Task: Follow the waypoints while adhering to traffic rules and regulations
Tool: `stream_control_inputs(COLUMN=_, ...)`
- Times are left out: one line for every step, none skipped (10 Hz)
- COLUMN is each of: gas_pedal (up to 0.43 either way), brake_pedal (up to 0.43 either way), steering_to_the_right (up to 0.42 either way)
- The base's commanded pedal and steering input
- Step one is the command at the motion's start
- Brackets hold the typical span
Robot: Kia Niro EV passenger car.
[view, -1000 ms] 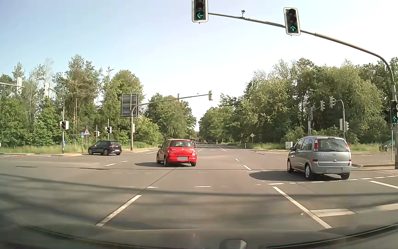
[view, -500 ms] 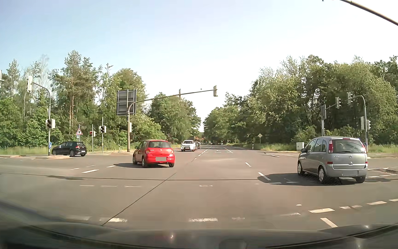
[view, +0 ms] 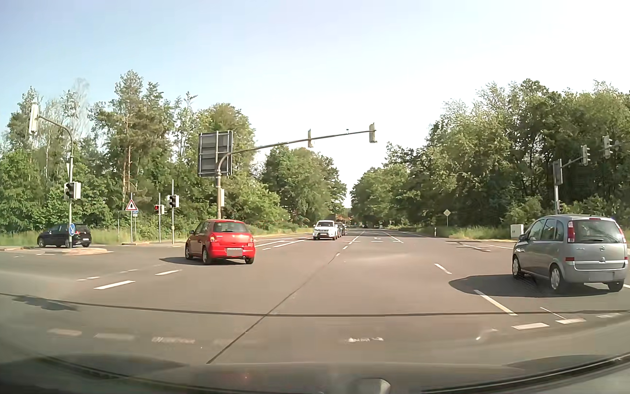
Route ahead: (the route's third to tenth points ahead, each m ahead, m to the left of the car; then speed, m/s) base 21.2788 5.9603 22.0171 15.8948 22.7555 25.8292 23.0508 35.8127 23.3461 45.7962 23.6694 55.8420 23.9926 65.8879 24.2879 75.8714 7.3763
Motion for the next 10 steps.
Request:
stream_control_inputs(gas_pedal=0.047, brake_pedal=0.03, steering_to_the_right=-0.118)
stream_control_inputs(gas_pedal=0.047, brake_pedal=0.03, steering_to_the_right=-0.125)
stream_control_inputs(gas_pedal=0.047, brake_pedal=0.03, steering_to_the_right=-0.132)
stream_control_inputs(gas_pedal=0.047, brake_pedal=0.03, steering_to_the_right=-0.139)
stream_control_inputs(gas_pedal=0.047, brake_pedal=0.03, steering_to_the_right=-0.145)
stream_control_inputs(gas_pedal=0.047, brake_pedal=0.03, steering_to_the_right=-0.15)
stream_control_inputs(gas_pedal=0.047, brake_pedal=0.03, steering_to_the_right=-0.156)
stream_control_inputs(gas_pedal=0.047, brake_pedal=0.03, steering_to_the_right=-0.162)
stream_control_inputs(gas_pedal=0.047, brake_pedal=0.03, steering_to_the_right=-0.167)
stream_control_inputs(gas_pedal=0.039, brake_pedal=0.03, steering_to_the_right=-0.171)
